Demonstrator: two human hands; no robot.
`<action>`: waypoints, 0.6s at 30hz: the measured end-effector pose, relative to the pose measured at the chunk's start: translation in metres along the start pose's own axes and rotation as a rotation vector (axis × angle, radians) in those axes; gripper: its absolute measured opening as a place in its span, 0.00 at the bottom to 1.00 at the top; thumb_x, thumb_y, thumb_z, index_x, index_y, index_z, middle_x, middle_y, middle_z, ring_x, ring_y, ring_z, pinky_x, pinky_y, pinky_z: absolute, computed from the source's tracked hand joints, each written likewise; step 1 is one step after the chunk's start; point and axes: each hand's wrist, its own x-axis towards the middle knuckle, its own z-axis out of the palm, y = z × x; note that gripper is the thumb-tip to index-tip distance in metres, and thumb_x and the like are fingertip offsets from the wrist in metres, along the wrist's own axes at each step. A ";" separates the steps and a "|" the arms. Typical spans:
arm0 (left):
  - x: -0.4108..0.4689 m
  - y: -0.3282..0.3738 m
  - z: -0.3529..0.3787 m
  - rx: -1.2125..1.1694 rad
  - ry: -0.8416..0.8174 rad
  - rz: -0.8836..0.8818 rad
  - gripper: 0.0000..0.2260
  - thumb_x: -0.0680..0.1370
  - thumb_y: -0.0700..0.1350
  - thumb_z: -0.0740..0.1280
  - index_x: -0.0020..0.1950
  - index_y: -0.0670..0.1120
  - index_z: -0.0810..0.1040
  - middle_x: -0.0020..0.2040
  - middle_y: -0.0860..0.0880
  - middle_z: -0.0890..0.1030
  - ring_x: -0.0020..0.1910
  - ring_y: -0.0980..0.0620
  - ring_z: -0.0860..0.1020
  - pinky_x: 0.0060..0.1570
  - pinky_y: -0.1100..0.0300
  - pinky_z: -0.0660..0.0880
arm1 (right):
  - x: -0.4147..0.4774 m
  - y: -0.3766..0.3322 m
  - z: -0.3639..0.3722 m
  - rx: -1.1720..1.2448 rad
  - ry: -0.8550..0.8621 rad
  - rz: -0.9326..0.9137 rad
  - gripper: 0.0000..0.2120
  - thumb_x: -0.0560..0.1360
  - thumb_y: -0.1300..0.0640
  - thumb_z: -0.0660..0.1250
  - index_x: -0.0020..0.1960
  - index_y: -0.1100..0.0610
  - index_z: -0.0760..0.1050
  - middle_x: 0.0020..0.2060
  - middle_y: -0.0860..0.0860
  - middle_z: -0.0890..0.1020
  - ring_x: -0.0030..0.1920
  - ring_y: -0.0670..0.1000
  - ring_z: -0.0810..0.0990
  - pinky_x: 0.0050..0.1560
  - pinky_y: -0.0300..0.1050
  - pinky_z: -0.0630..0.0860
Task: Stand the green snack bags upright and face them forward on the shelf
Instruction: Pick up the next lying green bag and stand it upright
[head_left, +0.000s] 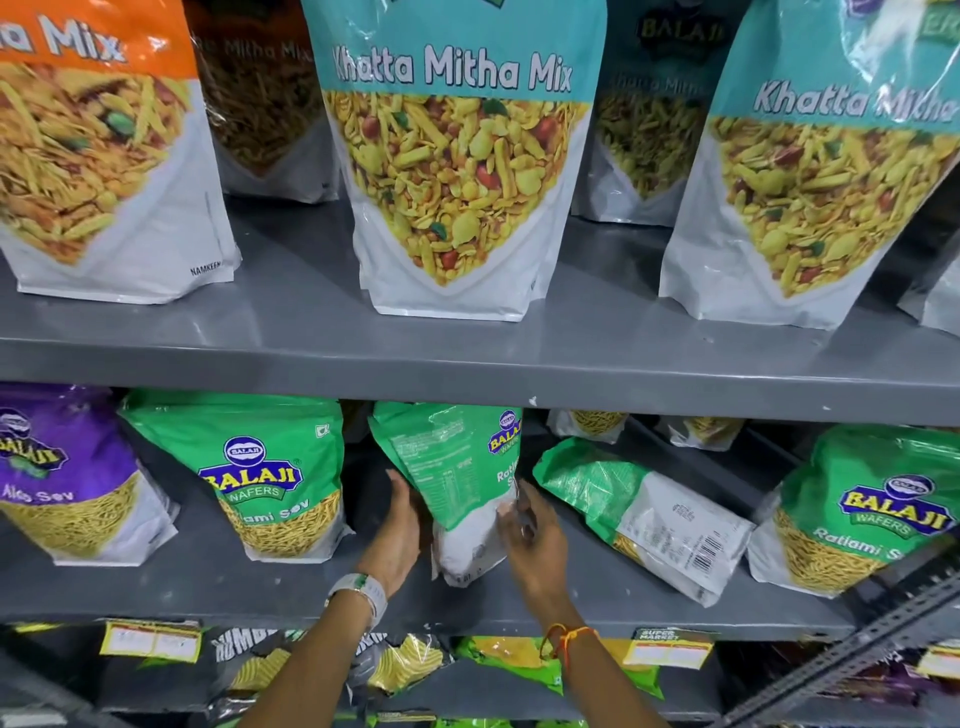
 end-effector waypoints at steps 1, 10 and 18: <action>0.000 0.001 0.002 0.026 0.042 0.007 0.24 0.76 0.64 0.41 0.64 0.58 0.66 0.71 0.49 0.67 0.70 0.50 0.66 0.72 0.50 0.60 | -0.002 -0.001 -0.001 0.052 0.000 0.018 0.20 0.73 0.59 0.69 0.63 0.56 0.70 0.57 0.56 0.78 0.56 0.53 0.77 0.61 0.51 0.75; 0.014 0.002 0.013 0.164 0.185 0.027 0.21 0.73 0.64 0.56 0.58 0.53 0.74 0.62 0.47 0.77 0.61 0.48 0.75 0.65 0.44 0.70 | -0.048 -0.004 0.014 -0.009 -0.181 -0.062 0.59 0.52 0.31 0.74 0.74 0.47 0.50 0.69 0.42 0.51 0.70 0.41 0.51 0.69 0.40 0.57; 0.011 0.015 0.016 0.266 0.229 0.197 0.21 0.62 0.69 0.60 0.49 0.59 0.69 0.49 0.59 0.76 0.50 0.58 0.74 0.49 0.68 0.70 | -0.011 -0.003 -0.012 -0.034 -0.278 -0.080 0.33 0.66 0.58 0.76 0.68 0.54 0.67 0.60 0.51 0.73 0.63 0.48 0.73 0.63 0.39 0.71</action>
